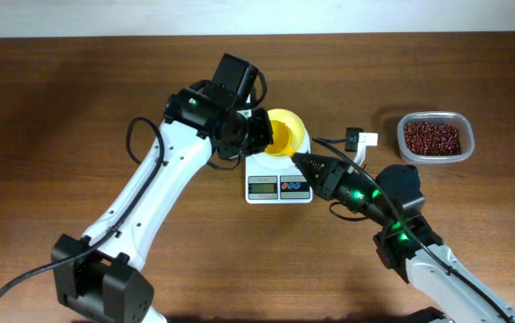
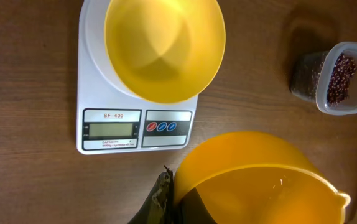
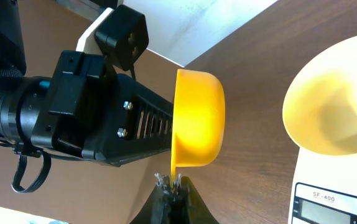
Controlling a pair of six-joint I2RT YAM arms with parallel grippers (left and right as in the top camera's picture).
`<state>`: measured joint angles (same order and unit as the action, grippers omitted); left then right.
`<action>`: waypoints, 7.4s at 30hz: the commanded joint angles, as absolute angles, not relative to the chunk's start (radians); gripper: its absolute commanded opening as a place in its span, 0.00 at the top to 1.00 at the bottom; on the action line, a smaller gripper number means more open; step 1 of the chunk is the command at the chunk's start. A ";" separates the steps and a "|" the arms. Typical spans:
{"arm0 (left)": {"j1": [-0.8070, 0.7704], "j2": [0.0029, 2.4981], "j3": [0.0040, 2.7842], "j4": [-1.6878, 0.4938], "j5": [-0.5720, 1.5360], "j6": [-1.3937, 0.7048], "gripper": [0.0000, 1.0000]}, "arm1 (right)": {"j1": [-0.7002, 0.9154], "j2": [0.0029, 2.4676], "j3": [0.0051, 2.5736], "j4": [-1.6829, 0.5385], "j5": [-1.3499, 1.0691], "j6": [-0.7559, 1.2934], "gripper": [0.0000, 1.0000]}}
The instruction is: Scoop item into bowl and weigh 50g on scale
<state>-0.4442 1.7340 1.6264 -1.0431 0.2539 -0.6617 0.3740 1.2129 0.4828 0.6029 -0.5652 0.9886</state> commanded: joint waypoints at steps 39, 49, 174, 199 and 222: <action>-0.445 1.743 1.637 -1.033 0.239 -0.669 0.01 | 0.379 1.219 0.499 0.565 -0.459 0.908 0.96; -0.445 1.743 1.637 -1.033 0.239 -0.669 0.01 | 0.203 1.218 0.499 0.565 -0.493 0.819 0.96; -0.615 1.499 0.825 -0.143 0.082 -0.008 1.00 | -0.118 1.185 0.821 0.024 -0.661 0.356 0.96; -0.693 1.760 0.850 0.052 -0.061 0.173 1.00 | -0.118 1.185 0.821 0.023 -0.661 0.356 0.96; -0.693 1.795 0.850 0.058 -0.030 0.170 1.00 | -0.118 1.185 0.821 0.024 -0.661 0.356 0.96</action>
